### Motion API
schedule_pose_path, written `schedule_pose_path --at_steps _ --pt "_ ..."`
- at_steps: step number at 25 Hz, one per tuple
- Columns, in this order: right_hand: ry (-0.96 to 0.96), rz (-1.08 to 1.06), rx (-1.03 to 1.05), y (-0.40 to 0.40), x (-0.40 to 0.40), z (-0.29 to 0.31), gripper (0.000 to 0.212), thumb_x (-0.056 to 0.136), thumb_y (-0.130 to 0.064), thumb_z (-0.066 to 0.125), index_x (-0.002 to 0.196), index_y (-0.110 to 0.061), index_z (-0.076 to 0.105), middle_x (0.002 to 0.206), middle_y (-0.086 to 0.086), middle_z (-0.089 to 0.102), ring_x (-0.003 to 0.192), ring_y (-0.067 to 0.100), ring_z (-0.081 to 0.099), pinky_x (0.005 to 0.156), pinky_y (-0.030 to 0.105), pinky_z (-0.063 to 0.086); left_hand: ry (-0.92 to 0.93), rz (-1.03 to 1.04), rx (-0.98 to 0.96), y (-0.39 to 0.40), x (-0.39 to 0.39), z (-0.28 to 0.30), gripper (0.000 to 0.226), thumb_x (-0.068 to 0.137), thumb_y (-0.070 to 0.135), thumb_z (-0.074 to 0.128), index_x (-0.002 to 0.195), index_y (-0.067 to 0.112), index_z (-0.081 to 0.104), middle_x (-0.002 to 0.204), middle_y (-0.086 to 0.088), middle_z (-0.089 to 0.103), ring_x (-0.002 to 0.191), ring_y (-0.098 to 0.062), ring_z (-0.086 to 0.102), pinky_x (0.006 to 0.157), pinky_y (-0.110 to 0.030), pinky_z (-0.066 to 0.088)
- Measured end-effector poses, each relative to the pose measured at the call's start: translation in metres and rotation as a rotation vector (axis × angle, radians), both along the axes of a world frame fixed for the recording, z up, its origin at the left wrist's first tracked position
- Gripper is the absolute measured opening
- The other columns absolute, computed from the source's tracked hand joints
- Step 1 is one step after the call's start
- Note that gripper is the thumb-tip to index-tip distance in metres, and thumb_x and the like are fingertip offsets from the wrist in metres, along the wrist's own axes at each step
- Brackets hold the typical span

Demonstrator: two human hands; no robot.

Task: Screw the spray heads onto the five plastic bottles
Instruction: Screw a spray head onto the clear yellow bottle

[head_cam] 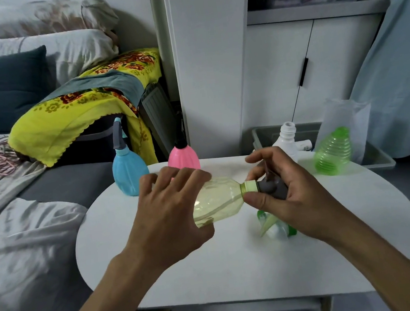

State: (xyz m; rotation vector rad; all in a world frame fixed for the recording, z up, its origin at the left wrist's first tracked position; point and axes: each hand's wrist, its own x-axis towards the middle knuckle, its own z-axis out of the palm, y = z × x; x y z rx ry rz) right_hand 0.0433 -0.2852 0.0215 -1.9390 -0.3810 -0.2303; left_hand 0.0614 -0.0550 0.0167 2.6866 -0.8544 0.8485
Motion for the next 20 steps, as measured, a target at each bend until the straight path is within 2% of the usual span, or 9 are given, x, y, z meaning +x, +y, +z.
schedule_pose_path --at_steps 4,6,7,9,11,13,16,18,20 --pt "0.026 -0.026 -0.033 -0.002 -0.001 0.002 0.039 0.073 -0.040 0.076 0.108 -0.040 0.058 0.081 -0.005 0.063 0.070 0.012 0.061 0.066 0.028 0.055 0.068 -0.030 0.006 0.000 -0.002 -0.004 0.068 0.052 0.042 0.083 0.113 0.019 0.063 0.105 0.002 0.069 0.095 -0.027 0.060 0.077 -0.041 0.043" --pt "0.210 -0.022 0.209 -0.010 0.002 0.009 0.038 0.076 -0.058 0.066 0.105 -0.032 0.068 0.079 0.000 0.069 0.069 0.021 0.064 0.061 0.028 0.054 0.241 -0.062 -0.092 0.001 -0.004 -0.002 0.070 0.053 0.049 0.083 0.116 0.027 0.060 0.104 0.015 0.067 0.092 -0.016 0.060 0.077 -0.037 0.047" --pt "0.355 0.032 0.401 -0.017 0.004 0.012 0.050 0.080 -0.065 0.056 0.104 -0.025 0.073 0.085 0.006 0.073 0.075 0.027 0.066 0.064 0.033 0.054 0.422 -0.092 -0.213 0.001 -0.006 0.001 0.069 0.054 0.053 0.081 0.117 0.034 0.058 0.103 0.023 0.065 0.091 -0.008 0.060 0.079 -0.033 0.051" --pt "0.533 0.195 0.677 -0.025 0.003 0.014 0.053 0.090 -0.052 0.047 0.110 -0.011 0.075 0.106 0.019 0.074 0.100 0.038 0.066 0.082 0.046 0.053 0.908 -0.212 -0.517 0.000 -0.005 0.006 0.058 0.059 0.053 0.077 0.112 0.035 0.062 0.100 0.018 0.071 0.092 -0.007 0.066 0.083 -0.035 0.057" --pt "0.547 0.327 0.789 -0.018 0.000 0.011 0.045 0.089 -0.030 0.061 0.124 -0.003 0.066 0.127 0.025 0.065 0.122 0.041 0.057 0.097 0.051 0.048 1.292 -0.407 -0.734 -0.006 -0.006 0.005 0.039 0.067 0.041 0.072 0.103 0.028 0.071 0.098 0.000 0.076 0.093 -0.020 0.071 0.085 -0.037 0.058" --pt "0.512 0.447 0.915 -0.004 -0.002 0.003 0.054 0.085 -0.024 0.073 0.132 -0.001 0.059 0.136 0.026 0.058 0.127 0.038 0.054 0.099 0.048 0.048 1.502 -0.542 -0.876 -0.013 -0.008 0.002 0.039 0.070 0.030 0.067 0.105 0.015 0.073 0.099 -0.014 0.073 0.094 -0.034 0.067 0.088 -0.048 0.053" --pt "0.472 0.478 1.089 0.013 -0.004 0.000 0.056 0.076 -0.025 0.082 0.123 0.001 0.065 0.128 0.026 0.063 0.122 0.038 0.058 0.098 0.048 0.049 1.677 -0.586 -0.936 -0.015 -0.006 -0.002 0.067 0.069 0.026 0.063 0.121 -0.016 0.051 0.110 -0.035 0.057 0.104 -0.048 0.052 0.100 -0.060 0.038" --pt "0.433 0.365 1.071 0.019 -0.004 0.003 0.052 0.065 -0.029 0.089 0.108 -0.004 0.074 0.109 0.022 0.072 0.108 0.033 0.067 0.093 0.046 0.053 1.659 -0.604 -0.945 -0.016 -0.006 -0.001 0.060 0.069 0.026 0.064 0.116 -0.011 0.060 0.106 -0.031 0.062 0.101 -0.046 0.056 0.099 -0.063 0.040" --pt "0.385 0.251 1.002 0.020 -0.005 0.009 0.046 0.061 -0.032 0.091 0.098 -0.008 0.077 0.096 0.018 0.074 0.096 0.028 0.070 0.087 0.043 0.056 1.567 -0.637 -0.929 -0.019 -0.007 0.001 0.038 0.072 0.027 0.065 0.104 0.007 0.072 0.098 -0.017 0.071 0.092 -0.033 0.067 0.087 -0.051 0.053"
